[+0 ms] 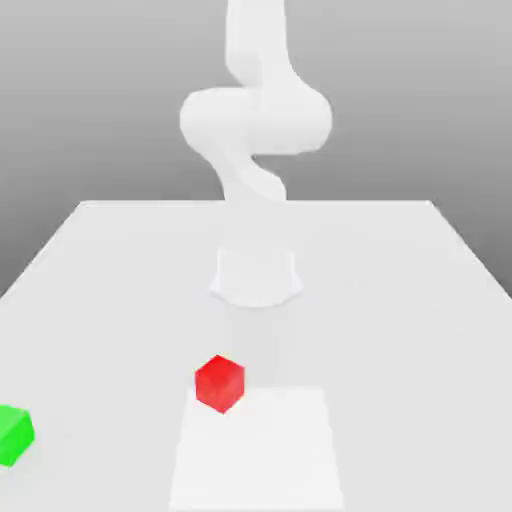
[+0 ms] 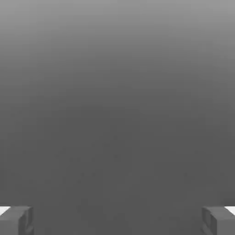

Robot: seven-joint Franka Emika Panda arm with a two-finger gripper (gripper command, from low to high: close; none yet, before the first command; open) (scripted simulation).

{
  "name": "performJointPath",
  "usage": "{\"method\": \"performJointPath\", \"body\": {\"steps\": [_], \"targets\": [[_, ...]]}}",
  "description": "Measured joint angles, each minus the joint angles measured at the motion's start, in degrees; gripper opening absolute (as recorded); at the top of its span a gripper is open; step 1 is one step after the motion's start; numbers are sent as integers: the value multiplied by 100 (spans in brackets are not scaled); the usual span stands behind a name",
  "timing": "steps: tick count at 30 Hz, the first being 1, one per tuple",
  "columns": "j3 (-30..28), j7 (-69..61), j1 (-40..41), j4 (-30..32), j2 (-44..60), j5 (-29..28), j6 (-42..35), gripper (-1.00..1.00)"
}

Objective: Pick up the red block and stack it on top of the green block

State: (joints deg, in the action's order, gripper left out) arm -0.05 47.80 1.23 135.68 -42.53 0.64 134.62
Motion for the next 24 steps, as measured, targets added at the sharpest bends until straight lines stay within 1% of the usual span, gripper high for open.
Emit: {"method": "performJointPath", "body": {"steps": [12, 16, 19, 23, 24], "targets": [[146, 1368, 628, 2271, 1963, 151, 1638, 0], [241, 1978, 876, 3073, 2877, 100, 2363, 0], [204, 2297, 972, 3282, 4030, -1, 3255, 0], [81, 2420, 876, 3215, 4969, -107, 4044, 0], [49, 2433, 845, 3193, 5147, -118, 4197, -100]]}}
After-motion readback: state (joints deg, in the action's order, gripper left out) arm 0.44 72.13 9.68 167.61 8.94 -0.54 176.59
